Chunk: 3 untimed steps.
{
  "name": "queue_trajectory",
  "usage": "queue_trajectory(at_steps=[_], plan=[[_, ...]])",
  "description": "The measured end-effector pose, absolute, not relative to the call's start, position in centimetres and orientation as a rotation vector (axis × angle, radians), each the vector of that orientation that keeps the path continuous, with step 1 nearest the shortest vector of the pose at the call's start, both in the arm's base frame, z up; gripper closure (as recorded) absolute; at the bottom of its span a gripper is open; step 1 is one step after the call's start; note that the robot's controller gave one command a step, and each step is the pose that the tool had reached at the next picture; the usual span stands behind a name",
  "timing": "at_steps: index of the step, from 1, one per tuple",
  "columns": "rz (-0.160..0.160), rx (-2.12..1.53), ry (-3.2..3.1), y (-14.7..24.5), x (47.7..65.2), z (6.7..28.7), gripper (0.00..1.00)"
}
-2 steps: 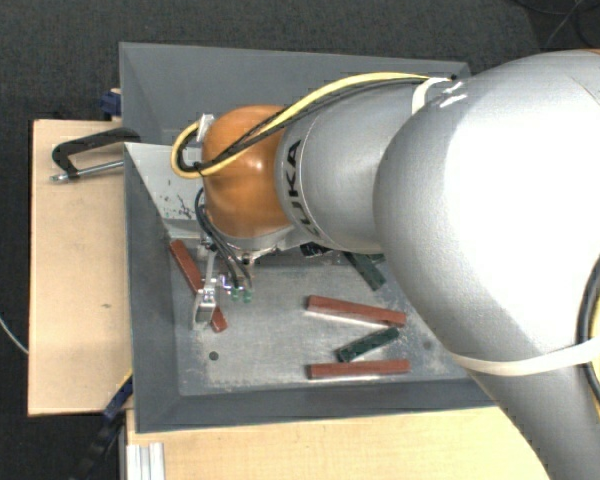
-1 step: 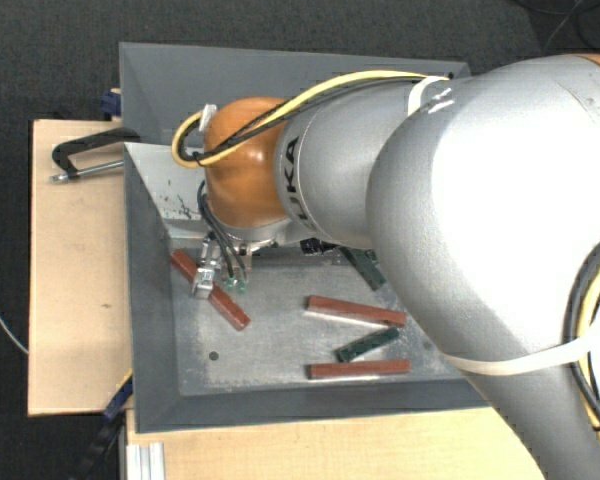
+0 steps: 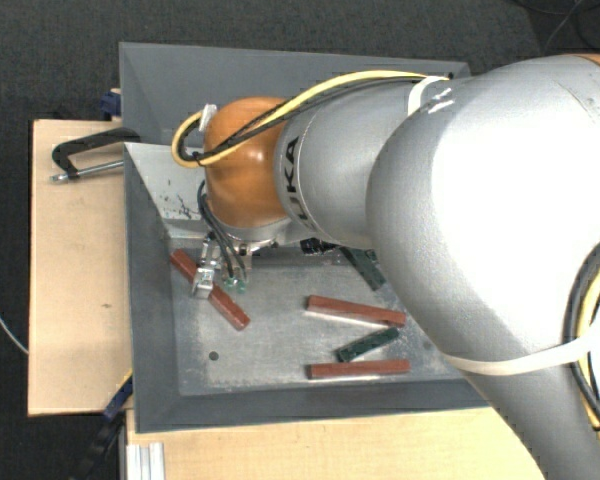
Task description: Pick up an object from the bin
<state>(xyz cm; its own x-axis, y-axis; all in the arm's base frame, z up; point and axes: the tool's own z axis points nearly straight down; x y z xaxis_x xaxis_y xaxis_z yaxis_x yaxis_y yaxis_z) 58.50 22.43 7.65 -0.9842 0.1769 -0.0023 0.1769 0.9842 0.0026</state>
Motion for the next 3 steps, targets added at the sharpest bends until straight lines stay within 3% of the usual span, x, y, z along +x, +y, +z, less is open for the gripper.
queue_trajectory(at_steps=[2,3], plan=[[-0.001,0.280,3.128,22.3,58.4,8.3,1.00],[-0.004,0.281,3.133,22.2,58.2,10.4,1.00]])
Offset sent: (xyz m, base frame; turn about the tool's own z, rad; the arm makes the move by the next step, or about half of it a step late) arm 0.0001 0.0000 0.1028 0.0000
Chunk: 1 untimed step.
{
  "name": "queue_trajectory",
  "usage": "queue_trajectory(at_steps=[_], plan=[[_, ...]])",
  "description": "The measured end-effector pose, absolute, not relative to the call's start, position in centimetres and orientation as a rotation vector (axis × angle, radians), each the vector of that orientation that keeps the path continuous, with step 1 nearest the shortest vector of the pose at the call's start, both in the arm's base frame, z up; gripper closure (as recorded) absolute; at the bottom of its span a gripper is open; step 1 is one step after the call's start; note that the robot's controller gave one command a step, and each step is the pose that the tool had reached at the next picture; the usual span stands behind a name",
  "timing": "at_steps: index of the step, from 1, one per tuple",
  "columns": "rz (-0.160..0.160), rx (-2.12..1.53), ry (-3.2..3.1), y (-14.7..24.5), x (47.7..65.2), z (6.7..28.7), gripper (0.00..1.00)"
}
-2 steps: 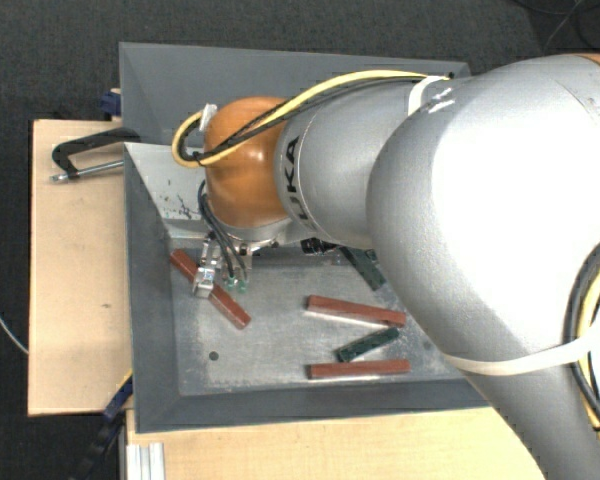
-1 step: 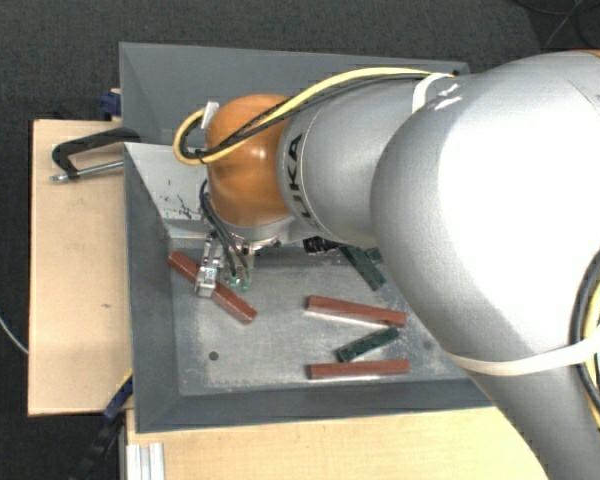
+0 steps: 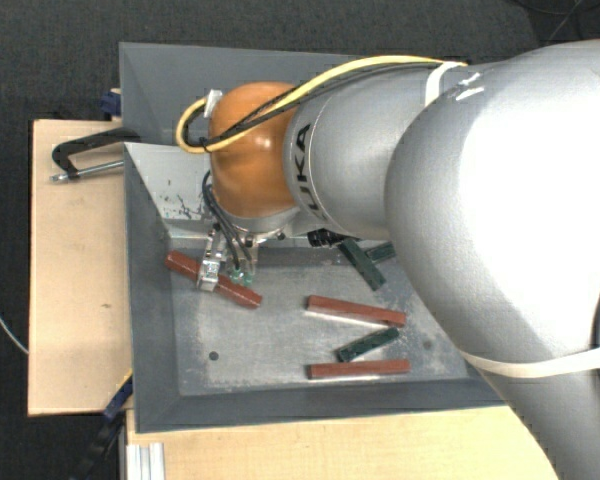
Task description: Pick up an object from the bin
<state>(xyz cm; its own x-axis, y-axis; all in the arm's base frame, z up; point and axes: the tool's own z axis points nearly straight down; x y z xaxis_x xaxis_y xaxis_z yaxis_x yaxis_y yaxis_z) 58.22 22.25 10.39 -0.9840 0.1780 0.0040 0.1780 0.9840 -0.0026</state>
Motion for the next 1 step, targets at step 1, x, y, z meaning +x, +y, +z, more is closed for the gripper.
queue_trajectory(at_steps=[1], plan=[[-0.004,-0.280,-3.132,22.37,58.40,12.61,1.00]])
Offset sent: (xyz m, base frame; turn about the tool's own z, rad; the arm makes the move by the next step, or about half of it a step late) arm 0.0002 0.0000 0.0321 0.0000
